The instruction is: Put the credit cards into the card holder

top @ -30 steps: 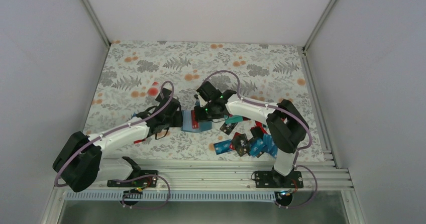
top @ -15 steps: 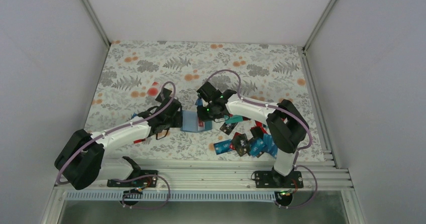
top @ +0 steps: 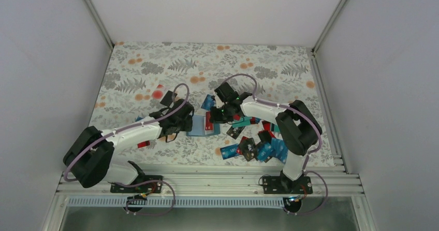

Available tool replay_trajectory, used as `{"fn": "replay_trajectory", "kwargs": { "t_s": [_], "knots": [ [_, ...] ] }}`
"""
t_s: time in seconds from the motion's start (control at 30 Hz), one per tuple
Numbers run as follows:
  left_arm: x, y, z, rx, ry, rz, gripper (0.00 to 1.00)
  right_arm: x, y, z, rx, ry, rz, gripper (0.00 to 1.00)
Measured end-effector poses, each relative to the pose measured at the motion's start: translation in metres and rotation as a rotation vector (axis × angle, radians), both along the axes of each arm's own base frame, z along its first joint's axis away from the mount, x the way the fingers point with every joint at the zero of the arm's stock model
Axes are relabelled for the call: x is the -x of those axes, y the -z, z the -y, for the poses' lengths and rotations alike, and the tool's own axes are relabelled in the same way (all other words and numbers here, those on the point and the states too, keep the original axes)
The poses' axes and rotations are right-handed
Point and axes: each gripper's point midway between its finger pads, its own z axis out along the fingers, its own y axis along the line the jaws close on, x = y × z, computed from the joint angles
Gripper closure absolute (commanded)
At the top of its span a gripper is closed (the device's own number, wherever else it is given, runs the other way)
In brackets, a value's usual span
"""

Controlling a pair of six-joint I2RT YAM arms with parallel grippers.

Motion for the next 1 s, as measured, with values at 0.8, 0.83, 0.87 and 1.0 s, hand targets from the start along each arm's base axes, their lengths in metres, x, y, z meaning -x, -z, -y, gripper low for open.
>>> {"fn": "replay_trajectory", "kwargs": {
  "t_s": [0.8, 0.83, 0.87, 1.0],
  "knots": [
    [-0.014, 0.005, 0.047, 0.042, 0.075, -0.083, 0.98, -0.002, 0.000, 0.008, -0.129, -0.012, -0.051, 0.96],
    [-0.012, 0.009, 0.046, 0.037, 0.074, -0.092, 0.98, -0.002, 0.000, 0.009, -0.135, -0.011, -0.056, 0.96],
    [-0.010, 0.013, 0.045, 0.030, 0.074, -0.099, 0.98, -0.002, 0.000, 0.009, -0.144, -0.010, -0.060, 0.96],
    [-0.007, 0.023, 0.041, 0.016, 0.073, -0.117, 0.98, -0.003, -0.001, 0.011, -0.177, -0.010, -0.075, 0.96]
  ]
}}
